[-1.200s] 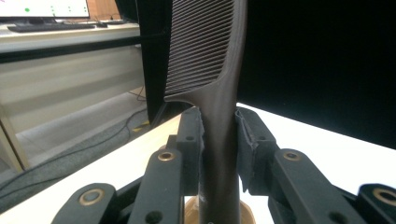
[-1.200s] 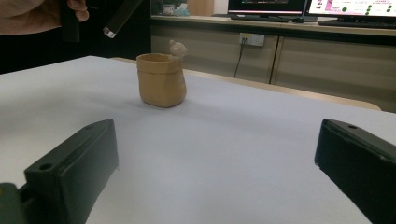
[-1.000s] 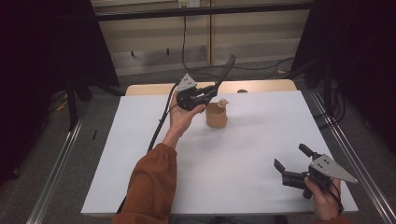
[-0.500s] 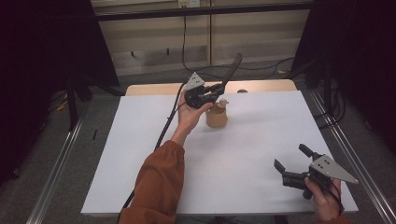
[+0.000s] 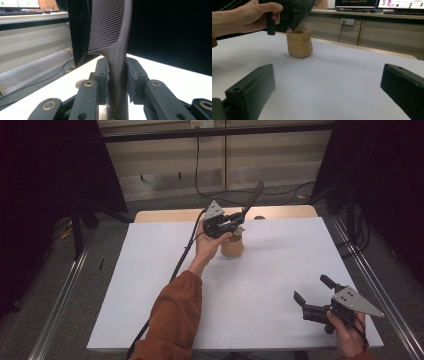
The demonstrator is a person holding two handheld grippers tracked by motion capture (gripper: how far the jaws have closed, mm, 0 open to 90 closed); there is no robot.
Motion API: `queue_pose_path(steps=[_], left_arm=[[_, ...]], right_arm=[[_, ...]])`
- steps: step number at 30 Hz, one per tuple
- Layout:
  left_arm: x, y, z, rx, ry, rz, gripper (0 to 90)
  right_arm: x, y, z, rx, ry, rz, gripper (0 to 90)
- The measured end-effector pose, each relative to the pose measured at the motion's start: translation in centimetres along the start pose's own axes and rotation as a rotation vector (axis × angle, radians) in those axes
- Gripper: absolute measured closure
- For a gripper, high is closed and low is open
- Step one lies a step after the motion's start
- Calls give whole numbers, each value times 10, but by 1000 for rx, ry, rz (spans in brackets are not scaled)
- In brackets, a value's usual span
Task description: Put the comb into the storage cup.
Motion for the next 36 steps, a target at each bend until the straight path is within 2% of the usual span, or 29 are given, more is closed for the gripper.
queue_pose_path(steps=[6, 13, 15, 20, 22, 23, 32, 35, 36], left_arm=[[-4, -1, 1, 7, -2, -3, 729], [-5, -1, 4, 24, 20, 6, 729], [-6, -1, 8, 20, -2, -5, 729], [-9, 1, 8, 10, -14, -10, 729], [-11, 4, 6, 19, -2, -6, 729], [-14, 3, 7, 15, -8, -10, 729], [-13, 0, 7, 5, 5, -4, 728], [-15, -3, 8, 2, 12, 3, 728], [-16, -4, 9, 9, 22, 20, 727]], right_arm=[[0, 0, 0, 0, -1, 1, 0], [0, 0, 0, 0, -1, -1, 0], [0, 0, 0, 1, -2, -2, 0], [0, 0, 0, 1, -4, -1, 0], [0, 0, 0, 1, 2, 2, 0], [0, 0, 0, 4, 0, -1, 0], [0, 0, 0, 2, 0, 0, 0], [0, -1, 0, 1, -2, 0, 0], [0, -1, 0, 1, -1, 0, 0]])
Point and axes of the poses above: each handheld gripper's, and its own axes: y roughly forward along the jaws, x roughly out of its top, z roughly to its left, the point moved 1 cm from there along y, roughly forward along the jaws, and after that the axes turned 11 degrees about x, right-handed, at the moved point
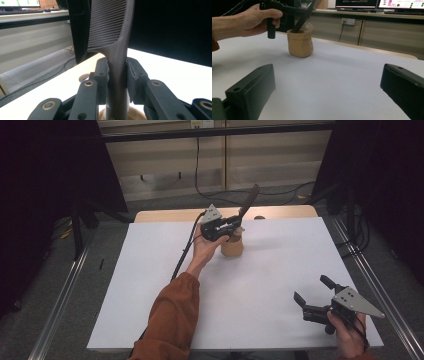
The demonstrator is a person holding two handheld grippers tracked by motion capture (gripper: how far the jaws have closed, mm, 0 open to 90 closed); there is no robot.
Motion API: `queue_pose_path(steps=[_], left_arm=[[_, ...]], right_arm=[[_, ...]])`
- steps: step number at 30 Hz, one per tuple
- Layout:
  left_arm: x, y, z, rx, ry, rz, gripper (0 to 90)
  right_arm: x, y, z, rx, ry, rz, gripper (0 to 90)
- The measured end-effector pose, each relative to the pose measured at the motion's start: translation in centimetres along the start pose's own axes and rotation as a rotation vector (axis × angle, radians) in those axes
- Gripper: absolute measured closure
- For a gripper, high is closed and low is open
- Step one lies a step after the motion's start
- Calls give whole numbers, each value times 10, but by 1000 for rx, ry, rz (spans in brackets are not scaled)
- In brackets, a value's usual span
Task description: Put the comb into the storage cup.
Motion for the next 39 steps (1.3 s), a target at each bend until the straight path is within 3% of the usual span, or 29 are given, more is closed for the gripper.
queue_pose_path(steps=[8, 11, 19, 23, 39], left_arm=[[2, -5, 1, -10, -1, 8, 728], [2, -7, 2, 5, -16, 8, 728], [5, -10, -1, 0, -4, 24, 728], [3, -14, -4, -8, 27, 50, 728], [-14, -7, 6, 34, -13, 108, 727]], right_arm=[[0, 1, 1, 2, -2, 4, 0], [0, 1, 1, 3, -4, 7, 0], [-1, 2, 1, 5, -4, 6, 0], [-1, 2, 0, 3, -3, 6, 0], [-1, 2, 1, 8, -1, 8, 0]])
Point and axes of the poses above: each handheld gripper's, and its own axes: y roughly forward along the jaws, x roughly out of its top, z roughly to its left, the point moved 1 cm from there along y, roughly forward along the jaws, and after that the axes turned 11 degrees about x, right-handed, at the moved point
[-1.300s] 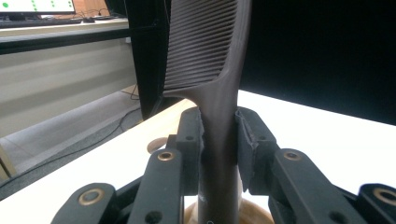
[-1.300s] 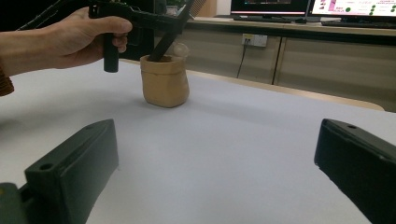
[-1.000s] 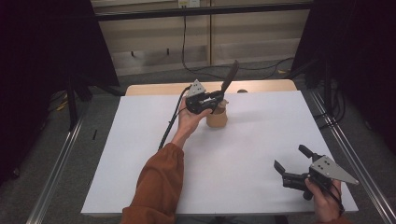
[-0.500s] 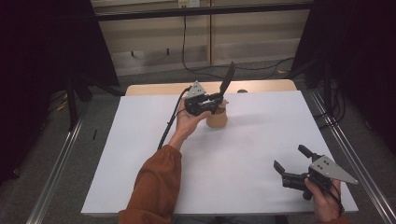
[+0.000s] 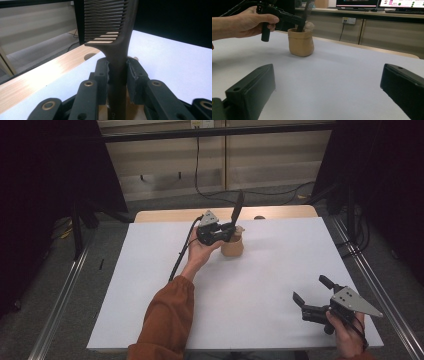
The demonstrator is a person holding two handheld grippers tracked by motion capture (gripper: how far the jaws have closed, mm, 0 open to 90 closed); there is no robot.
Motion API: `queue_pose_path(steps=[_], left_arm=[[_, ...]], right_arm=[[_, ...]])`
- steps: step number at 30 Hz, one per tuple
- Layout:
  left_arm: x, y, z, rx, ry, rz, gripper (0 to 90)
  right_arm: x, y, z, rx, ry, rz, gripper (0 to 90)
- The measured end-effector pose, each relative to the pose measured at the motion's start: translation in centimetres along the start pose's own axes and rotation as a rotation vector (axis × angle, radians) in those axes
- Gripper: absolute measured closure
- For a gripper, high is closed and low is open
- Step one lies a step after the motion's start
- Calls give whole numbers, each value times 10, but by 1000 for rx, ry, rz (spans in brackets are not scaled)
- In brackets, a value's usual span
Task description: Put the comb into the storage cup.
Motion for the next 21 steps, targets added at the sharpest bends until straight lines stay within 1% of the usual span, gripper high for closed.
queue_pose_path(steps=[1, 2, 5, 7, 8, 9, 15, 17, 21], left_arm=[[0, 1, 0, -1, 3, 1, 725], [1, 1, 1, 3, 5, 8, 724], [1, 3, 1, 16, 9, 8, 722], [0, 4, 1, 35, 1, 15, 718], [-1, 5, 1, 51, 11, 28, 717], [-2, 6, 2, 41, 5, 18, 719], [-1, 5, 2, 43, 13, 21, 716], [-2, 5, 2, 40, 9, 19, 712], [-1, 5, 1, 48, 27, 29, 707]], right_arm=[[0, 0, 0, -1, 1, 1, 0], [0, 0, 0, -1, 0, 2, 0], [0, 0, 0, 0, -1, 3, 0], [0, 0, 0, 0, -1, 3, 0], [0, 0, 0, 0, -1, 3, 0], [0, 0, 0, -2, -2, 4, 0], [0, 0, 0, 3, -1, 3, 0], [0, 0, 0, 3, -3, 1, 0], [0, 0, 0, 3, -6, 5, 0]])
Point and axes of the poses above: each handheld gripper's, and its own axes: y roughly forward along the jaws, x roughly out of its top, z roughly to its left, the point moved 1 cm from there along y, roughly forward along the jaws, and after that the axes turned 11 degrees about x, right-handed, at the moved point
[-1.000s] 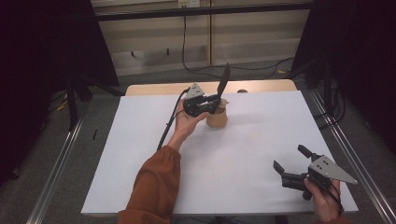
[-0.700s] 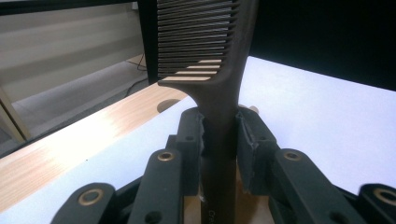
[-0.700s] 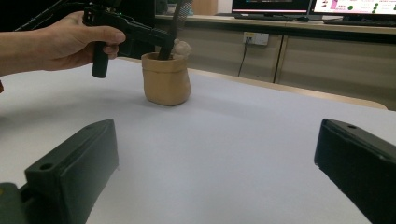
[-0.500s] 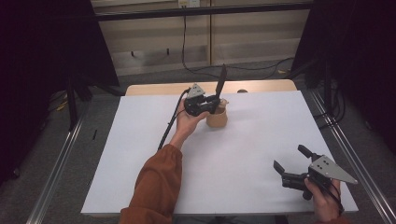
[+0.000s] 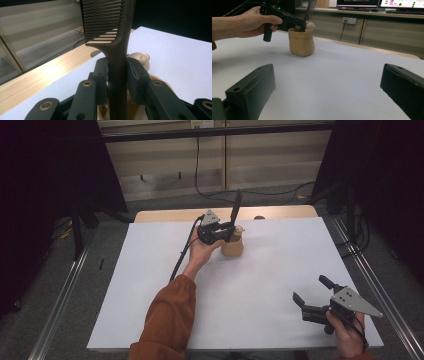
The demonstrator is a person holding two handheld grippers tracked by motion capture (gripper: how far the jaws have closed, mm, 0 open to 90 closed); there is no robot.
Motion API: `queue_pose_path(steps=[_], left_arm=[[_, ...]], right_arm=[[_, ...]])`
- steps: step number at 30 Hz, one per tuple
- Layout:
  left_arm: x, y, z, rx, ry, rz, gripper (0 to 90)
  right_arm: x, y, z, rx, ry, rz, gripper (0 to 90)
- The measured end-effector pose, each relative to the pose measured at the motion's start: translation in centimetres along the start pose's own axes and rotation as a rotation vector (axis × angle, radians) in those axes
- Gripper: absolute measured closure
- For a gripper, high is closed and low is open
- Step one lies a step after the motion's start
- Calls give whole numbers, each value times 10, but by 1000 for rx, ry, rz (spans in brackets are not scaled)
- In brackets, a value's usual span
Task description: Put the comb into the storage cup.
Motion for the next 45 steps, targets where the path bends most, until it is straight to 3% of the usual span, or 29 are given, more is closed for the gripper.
queue_pose_path(steps=[7, 21, 24, 27, 30, 45], left_arm=[[2, -2, -2, 4, 21, -5, 680], [3, -8, 0, 12, 9, -21, 615], [1, -10, 3, 30, 5, -20, 573], [2, -13, 5, 24, -19, -28, 475], [5, -16, 7, 22, -41, -45, 454], [3, -27, 3, 41, -58, -27, 172]], right_arm=[[0, 0, 0, -2, -2, -2, 0], [0, 0, 1, 0, -2, -4, 0], [0, 0, 0, -2, -3, -3, 0], [0, 1, 1, 4, -5, -1, 0], [0, 0, 1, 0, -5, -3, 0], [0, 1, 0, -6, 0, -3, 0]])
Point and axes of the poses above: each handheld gripper's, and its own axes: y roughly forward along the jaws, x roughly out of its top, z roughly to its left, the point moved 1 cm from there along y, roughly forward along the jaws, and after that the axes turned 11 degrees about x, right-handed, at the moved point
